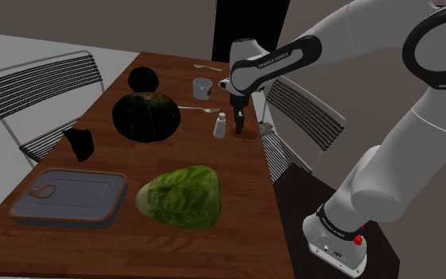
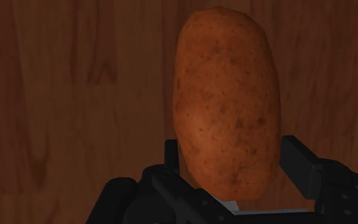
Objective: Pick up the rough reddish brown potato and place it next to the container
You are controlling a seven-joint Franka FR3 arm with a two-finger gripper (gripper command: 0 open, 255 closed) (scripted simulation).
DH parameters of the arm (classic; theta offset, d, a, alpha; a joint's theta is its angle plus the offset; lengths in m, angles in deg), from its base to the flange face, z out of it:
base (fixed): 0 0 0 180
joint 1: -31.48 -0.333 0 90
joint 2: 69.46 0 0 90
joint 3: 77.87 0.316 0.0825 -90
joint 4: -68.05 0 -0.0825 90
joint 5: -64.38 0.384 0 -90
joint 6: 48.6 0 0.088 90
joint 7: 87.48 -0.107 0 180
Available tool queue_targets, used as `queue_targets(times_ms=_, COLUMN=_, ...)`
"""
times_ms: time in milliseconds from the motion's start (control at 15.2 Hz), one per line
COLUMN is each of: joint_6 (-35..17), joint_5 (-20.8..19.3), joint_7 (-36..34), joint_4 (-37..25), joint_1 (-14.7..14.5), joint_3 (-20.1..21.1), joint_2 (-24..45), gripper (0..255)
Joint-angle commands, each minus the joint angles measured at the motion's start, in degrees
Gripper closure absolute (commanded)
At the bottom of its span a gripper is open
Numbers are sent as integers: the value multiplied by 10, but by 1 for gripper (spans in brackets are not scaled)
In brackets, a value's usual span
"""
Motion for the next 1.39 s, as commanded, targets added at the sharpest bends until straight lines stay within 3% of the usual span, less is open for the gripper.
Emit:
queue_targets(times_ms=0, joint_6=14, joint_5=0, joint_7=0, joint_4=-7, joint_1=0, joint_3=0, joint_2=-7, gripper=255)
queue_targets(times_ms=1320, joint_6=168, joint_5=-3, joint_7=2, joint_4=-100, joint_1=-1, joint_3=2, joint_2=-68, gripper=255)
